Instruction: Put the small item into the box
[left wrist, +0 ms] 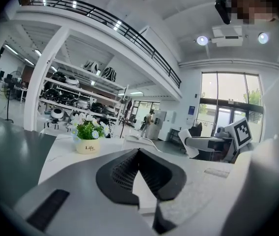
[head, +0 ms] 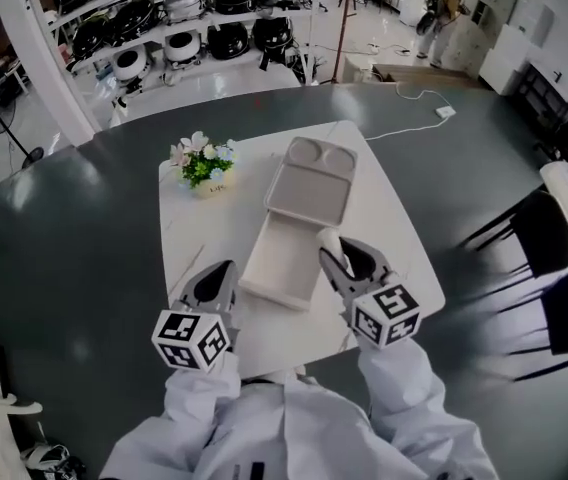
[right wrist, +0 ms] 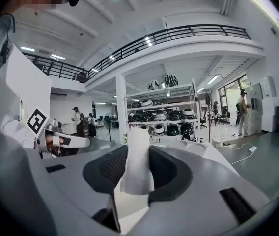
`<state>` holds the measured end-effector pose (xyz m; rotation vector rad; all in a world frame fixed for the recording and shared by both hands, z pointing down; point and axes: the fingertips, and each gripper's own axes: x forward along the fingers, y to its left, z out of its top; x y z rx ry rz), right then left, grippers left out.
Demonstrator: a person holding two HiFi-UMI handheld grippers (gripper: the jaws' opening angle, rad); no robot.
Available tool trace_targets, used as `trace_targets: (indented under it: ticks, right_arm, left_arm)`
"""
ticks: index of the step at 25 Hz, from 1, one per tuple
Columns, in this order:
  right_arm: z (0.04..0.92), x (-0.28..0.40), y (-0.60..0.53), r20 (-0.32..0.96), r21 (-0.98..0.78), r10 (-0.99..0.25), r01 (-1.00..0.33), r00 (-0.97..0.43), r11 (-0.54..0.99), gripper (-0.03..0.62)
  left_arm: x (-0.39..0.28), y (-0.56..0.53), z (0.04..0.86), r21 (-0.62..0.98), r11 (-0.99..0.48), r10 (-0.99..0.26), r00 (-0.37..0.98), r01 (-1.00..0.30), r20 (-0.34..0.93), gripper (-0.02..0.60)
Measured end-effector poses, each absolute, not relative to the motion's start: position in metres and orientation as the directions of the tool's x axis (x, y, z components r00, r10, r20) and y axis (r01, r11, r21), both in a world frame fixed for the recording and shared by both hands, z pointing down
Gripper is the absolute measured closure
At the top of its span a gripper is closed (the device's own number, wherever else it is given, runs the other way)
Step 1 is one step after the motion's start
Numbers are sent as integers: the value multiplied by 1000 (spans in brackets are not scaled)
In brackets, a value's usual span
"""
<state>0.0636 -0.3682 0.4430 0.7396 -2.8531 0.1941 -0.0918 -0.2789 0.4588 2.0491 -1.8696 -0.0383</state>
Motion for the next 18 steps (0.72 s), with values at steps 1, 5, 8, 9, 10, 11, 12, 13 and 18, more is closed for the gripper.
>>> trace_targets:
  ticks: [1, 5, 8, 9, 10, 11, 12, 13, 18]
  right_arm:
    - [447, 59, -371, 223, -68, -457, -481, -861, 874, 480]
    - [465, 35, -381, 274, -31, -410, -434, -870, 900, 474]
    - [483, 13, -384, 347, -19, -362, -392, -865, 920, 474]
    - [491, 8, -384, 377, -14, -343, -376, -860, 927, 473]
    - [500, 3, -386, 407, -10, -327, -362, -853, 932, 474]
    - [507, -2, -388, 430, -8, -314, -352, -846, 936, 474]
    - [513, -7, -390, 445, -5, -305, -343, -842, 939, 474]
    - [519, -12, -391, 457, -1, -295, -332, -839, 943, 473]
    - [555, -30, -387, 575, -26, -198, -260, -794, 965, 473]
  left_arm:
    - [-92, -281, 462, 287, -51, -966, 121, -957, 230, 583]
    - [-99, -292, 478, 307, -39, -958, 123, -951, 261, 583]
    - [-107, -299, 492, 325, -24, -946, 127, -945, 299, 583]
    - [-108, -302, 498, 333, -22, -941, 132, -943, 313, 583]
    - [-110, -305, 504, 340, -19, -936, 137, -940, 326, 583]
    - [-112, -309, 509, 344, -17, -931, 140, -939, 337, 583]
    - [-114, -312, 514, 349, -14, -927, 143, -937, 346, 583]
    - [-116, -314, 519, 354, -13, -924, 147, -935, 354, 583]
    - [-123, -324, 537, 353, -17, -910, 161, -935, 383, 583]
